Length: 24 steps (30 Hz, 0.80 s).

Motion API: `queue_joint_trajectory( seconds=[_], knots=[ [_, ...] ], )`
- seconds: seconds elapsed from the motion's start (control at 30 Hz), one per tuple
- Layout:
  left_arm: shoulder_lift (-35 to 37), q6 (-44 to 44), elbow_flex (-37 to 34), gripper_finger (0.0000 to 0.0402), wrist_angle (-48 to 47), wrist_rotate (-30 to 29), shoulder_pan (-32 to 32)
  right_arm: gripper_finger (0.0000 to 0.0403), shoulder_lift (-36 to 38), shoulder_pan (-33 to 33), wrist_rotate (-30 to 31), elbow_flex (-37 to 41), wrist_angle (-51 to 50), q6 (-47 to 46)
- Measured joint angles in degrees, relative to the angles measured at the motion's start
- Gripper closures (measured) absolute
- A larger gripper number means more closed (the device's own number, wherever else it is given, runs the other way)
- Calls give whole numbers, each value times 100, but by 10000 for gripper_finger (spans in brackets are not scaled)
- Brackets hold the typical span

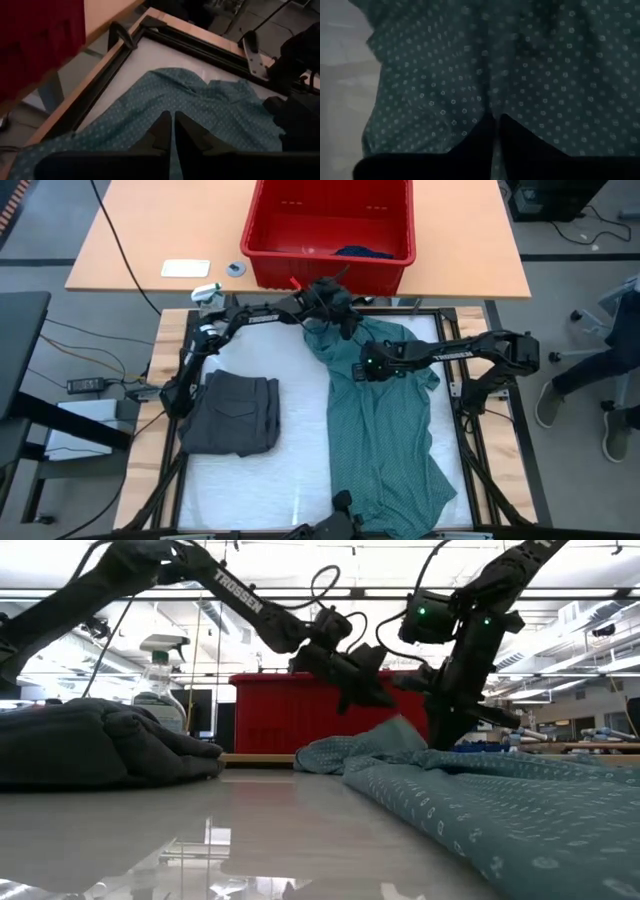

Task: Fold Laundry from Bin
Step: Fold the green polo shirt on the table

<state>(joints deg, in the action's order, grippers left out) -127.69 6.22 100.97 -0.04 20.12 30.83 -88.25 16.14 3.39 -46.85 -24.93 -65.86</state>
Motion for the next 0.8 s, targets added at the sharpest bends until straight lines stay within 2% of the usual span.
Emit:
queue_joint_trajectory(
  seconds=[0.17,0.27,0.33,0.47,0.63,0.8],
  knots=[
    [328,-133,397,344,-1945,38,123,333,319,-96,-86,0,-123,-64],
    [601,-170,643,336,-3400,498,247,322,556,-210,-342,-2,-81,-19],
    [767,-387,656,336,-4279,852,310,320,680,-324,-536,-2,-35,25],
    [828,-1186,612,347,-5729,940,205,326,673,-675,-636,-2,297,295],
    [806,-1384,-26,370,-5724,859,-17,347,34,-1114,-620,-2,1316,751],
    [801,-1323,-659,386,-4778,-158,-73,378,-652,-1407,-237,-4,2220,717]
  ],
)
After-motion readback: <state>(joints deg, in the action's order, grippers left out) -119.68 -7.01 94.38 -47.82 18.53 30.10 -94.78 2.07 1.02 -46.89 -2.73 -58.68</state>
